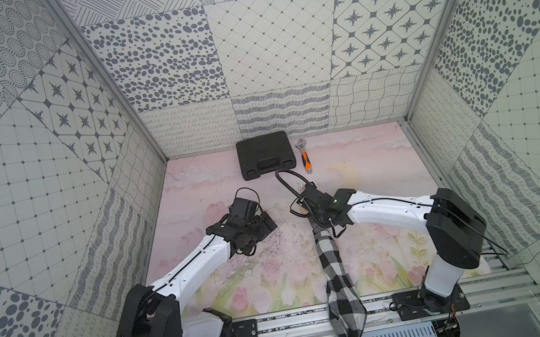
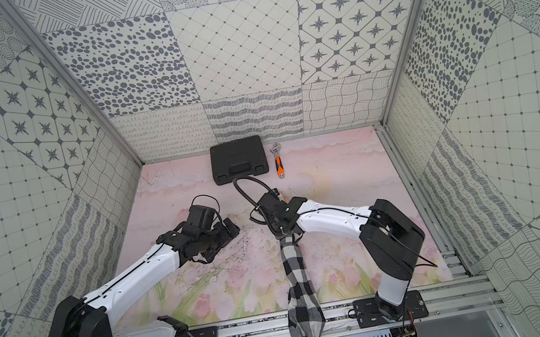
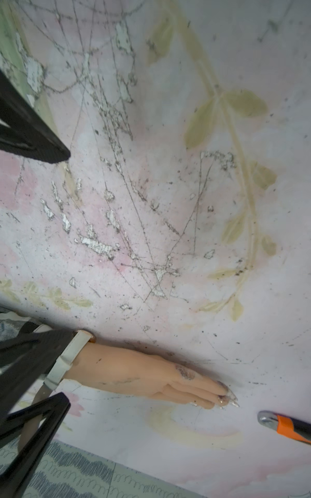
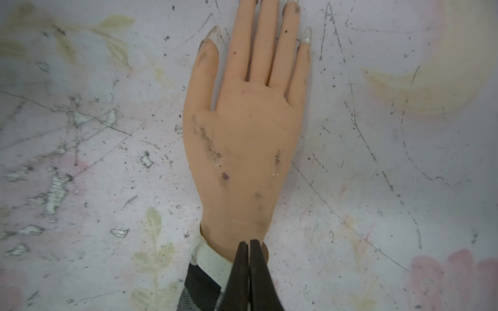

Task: Take off the watch
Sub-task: Untie the watch from the hand.

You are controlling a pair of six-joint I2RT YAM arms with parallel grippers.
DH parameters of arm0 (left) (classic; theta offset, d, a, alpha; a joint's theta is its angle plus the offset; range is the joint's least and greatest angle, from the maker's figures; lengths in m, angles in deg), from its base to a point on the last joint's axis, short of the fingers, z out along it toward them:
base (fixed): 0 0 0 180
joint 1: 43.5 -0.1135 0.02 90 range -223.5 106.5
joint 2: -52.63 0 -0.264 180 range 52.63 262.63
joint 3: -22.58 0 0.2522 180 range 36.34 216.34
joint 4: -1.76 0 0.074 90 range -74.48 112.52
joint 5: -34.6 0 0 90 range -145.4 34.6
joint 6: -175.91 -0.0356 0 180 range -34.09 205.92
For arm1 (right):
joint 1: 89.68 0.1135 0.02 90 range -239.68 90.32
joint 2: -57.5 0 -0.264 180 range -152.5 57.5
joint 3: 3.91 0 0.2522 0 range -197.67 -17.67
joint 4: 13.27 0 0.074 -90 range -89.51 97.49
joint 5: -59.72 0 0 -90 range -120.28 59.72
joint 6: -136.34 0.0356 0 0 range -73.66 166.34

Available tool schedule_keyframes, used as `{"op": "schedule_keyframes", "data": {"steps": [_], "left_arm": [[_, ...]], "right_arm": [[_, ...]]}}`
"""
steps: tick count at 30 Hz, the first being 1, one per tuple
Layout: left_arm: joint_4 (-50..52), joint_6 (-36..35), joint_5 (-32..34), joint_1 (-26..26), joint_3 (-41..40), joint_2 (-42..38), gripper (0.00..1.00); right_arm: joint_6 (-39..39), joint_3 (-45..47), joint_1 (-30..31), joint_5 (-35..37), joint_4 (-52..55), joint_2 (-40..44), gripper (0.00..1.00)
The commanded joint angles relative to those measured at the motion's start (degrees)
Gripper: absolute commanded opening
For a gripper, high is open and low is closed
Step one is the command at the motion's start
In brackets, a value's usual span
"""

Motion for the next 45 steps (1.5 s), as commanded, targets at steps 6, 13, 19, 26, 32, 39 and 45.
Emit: {"op": "schedule_keyframes", "data": {"steps": [6,13,19,26,32,39,45], "left_arm": [[-16.8,-0.5,-13.5,5.0,0.8,6.6,0.98],[-20.4,0.3,-15.3,9.9,5.0,14.2,0.98],[-21.5,0.7,-14.3,12.4,7.3,18.1,0.98],[-21.8,1.1,-13.1,14.1,9.2,20.8,0.97],[-20.8,1.4,-10.8,14.3,9.0,21.8,0.97],[-19.2,1.4,-7.8,14.4,9.2,23.3,0.96],[-11.1,-0.2,-5.0,14.8,12.0,25.6,0.94]], "right_arm": [[11.5,12.4,-7.2,-22.0,-24.2,8.9,0.0],[16.5,16.3,-9.1,-26.4,-30.8,8.6,0.0],[17.8,17.1,-9.1,-24.3,-30.8,9.6,0.0],[18.4,17.4,-9.3,-23.1,-30.2,10.6,0.0],[18.6,17.4,-9.3,-22.1,-29.6,11.1,0.0],[18.7,17.4,-9.5,-22.0,-29.6,11.2,0.0],[18.6,17.4,-9.8,-22.5,-29.6,11.3,0.0]]}}
